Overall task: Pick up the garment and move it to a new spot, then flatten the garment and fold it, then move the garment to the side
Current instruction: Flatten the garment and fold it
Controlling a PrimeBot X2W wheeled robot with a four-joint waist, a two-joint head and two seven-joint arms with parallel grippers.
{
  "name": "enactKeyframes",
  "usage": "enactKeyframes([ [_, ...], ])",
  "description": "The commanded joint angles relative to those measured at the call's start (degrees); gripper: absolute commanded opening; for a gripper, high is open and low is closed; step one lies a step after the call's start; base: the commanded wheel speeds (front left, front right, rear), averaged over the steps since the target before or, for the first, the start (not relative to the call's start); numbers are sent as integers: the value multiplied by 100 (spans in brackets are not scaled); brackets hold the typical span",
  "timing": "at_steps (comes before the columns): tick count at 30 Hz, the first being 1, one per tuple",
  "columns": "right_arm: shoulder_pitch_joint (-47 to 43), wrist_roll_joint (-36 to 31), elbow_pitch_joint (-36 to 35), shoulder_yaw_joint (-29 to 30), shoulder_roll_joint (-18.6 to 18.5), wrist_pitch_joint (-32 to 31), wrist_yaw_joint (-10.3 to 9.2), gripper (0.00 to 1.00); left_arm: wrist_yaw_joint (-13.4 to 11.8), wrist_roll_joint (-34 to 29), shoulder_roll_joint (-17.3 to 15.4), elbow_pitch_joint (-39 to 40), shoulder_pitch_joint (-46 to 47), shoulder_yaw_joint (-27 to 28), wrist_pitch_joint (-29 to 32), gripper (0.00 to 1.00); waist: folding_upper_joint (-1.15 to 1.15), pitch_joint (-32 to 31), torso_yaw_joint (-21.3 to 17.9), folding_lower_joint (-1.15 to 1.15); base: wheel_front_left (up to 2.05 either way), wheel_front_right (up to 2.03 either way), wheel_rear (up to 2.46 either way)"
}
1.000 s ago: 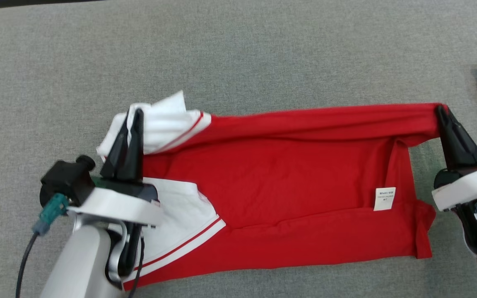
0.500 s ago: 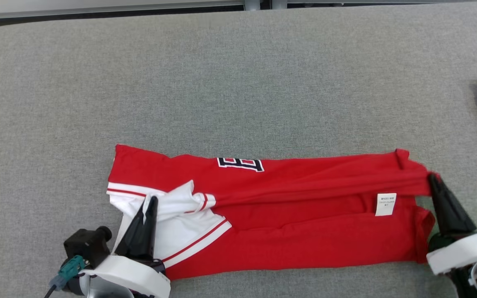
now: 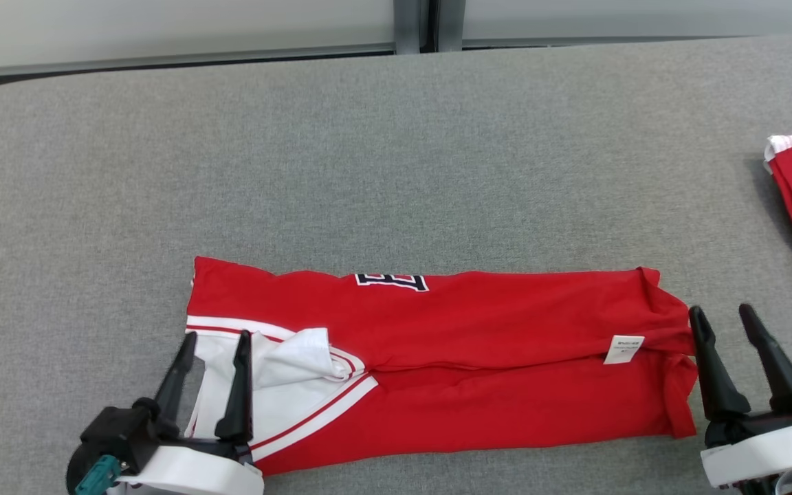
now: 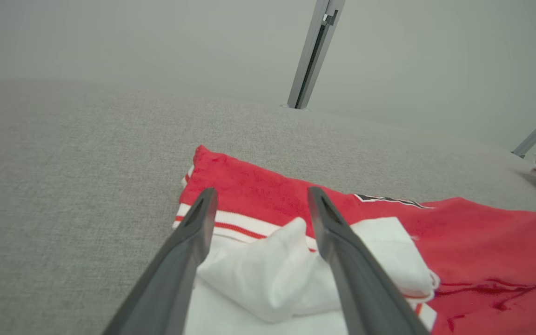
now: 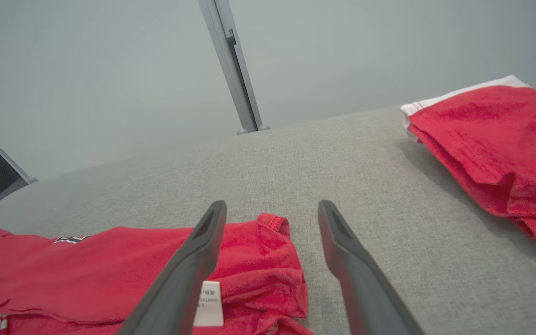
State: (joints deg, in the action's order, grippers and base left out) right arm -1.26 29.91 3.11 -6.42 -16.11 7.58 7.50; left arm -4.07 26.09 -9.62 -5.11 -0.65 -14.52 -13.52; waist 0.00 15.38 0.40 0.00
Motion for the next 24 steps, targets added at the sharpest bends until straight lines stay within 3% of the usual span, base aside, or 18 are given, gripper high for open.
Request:
enactKeyframes([
  [1,-43,-74,-43,27,-13,29,-3,100,-27,-45,-28,28,49,38,-29,100,0,-55,-25,0,0,0,0],
  [10,2,-830,-872,274,179,-362,-3,100,-126,-429,4,595,201,500,-169,100,0,-505,-132,0,0,0,0],
  [17,-162,-1077,-998,274,280,-610,-3,100,-272,-780,-102,583,-24,682,-168,100,0,-799,-201,0,0,0,0],
  [24,-328,-1147,-980,230,351,-668,-3,100,-355,-728,-146,367,-169,730,-98,100,0,-902,-259,0,0,0,0],
])
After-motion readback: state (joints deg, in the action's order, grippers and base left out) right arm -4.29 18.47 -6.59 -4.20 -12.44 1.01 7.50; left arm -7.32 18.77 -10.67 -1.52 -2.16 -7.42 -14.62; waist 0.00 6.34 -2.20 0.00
